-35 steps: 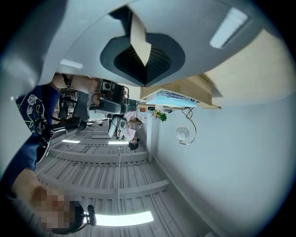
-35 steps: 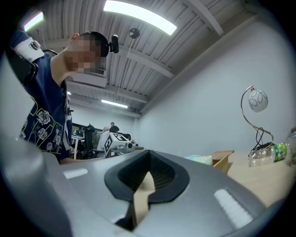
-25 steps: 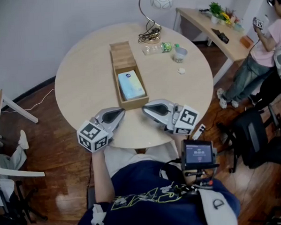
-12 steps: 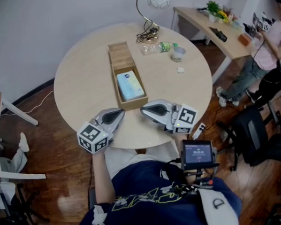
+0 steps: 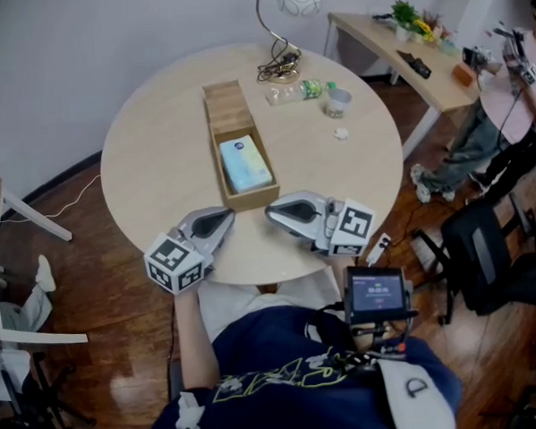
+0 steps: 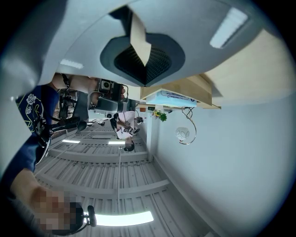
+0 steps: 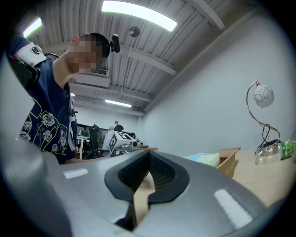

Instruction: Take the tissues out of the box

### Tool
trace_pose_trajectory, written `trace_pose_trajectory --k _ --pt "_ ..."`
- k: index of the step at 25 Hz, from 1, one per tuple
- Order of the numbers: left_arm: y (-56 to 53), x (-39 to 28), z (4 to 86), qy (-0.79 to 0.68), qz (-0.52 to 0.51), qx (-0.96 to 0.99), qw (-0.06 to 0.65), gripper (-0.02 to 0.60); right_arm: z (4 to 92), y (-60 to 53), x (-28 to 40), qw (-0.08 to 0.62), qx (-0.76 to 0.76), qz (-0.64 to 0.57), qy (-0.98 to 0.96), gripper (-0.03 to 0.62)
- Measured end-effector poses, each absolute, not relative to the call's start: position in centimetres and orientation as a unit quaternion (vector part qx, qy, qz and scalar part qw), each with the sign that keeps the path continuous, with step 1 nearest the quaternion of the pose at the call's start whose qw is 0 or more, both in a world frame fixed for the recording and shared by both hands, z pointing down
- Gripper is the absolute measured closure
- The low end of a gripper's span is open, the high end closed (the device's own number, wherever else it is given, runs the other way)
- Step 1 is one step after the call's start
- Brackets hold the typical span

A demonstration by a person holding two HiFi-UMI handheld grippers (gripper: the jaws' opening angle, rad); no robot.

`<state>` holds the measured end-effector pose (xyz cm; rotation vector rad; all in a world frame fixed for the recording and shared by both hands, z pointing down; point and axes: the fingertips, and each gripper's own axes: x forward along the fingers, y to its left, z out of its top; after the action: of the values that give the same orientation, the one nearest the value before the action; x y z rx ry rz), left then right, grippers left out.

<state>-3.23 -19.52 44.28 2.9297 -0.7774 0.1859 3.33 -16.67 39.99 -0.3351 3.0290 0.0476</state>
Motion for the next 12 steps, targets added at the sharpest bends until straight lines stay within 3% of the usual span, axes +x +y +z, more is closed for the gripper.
trace_pose_trajectory --k 12 --pt "-19.99 -3.57 44.37 -0.250 0.058 0.965 0.054 0.581 40.47 -17.35 2.89 0.034 -0.114 0.016 0.993 0.592"
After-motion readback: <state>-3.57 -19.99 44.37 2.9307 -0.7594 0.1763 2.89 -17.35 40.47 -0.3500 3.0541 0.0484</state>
